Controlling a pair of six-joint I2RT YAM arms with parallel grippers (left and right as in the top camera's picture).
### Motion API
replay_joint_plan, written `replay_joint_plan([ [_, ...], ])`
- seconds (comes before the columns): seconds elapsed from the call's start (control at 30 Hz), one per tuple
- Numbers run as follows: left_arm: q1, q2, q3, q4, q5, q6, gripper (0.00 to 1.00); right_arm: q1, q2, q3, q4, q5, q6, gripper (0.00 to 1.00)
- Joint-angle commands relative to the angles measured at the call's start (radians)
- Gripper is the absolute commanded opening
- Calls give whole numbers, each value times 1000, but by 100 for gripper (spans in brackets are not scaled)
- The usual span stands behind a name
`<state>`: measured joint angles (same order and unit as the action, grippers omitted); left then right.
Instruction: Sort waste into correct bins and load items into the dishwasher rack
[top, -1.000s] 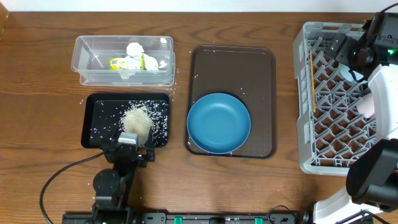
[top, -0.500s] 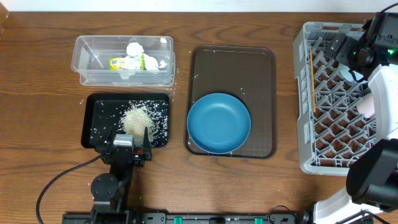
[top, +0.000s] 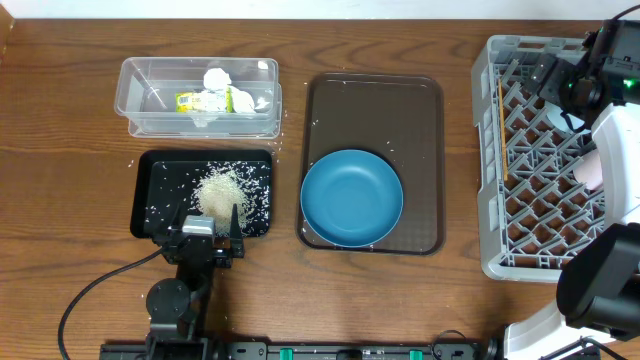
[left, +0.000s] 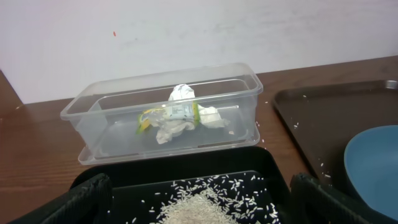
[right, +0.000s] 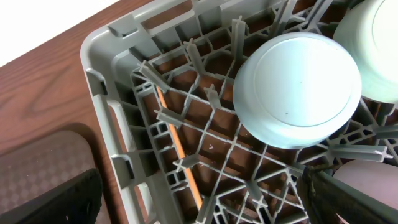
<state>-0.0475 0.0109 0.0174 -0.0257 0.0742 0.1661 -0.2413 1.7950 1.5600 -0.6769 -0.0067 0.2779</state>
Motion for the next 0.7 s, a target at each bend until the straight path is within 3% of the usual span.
replay_joint_plan([
  [0.0, 5, -5, -13, -40, 4, 17, 93, -6, -16, 1, 0, 6, 6, 99],
  [0.67, 5, -5, -13, -40, 4, 17, 93, -6, -32, 1, -1, 6, 6, 99],
])
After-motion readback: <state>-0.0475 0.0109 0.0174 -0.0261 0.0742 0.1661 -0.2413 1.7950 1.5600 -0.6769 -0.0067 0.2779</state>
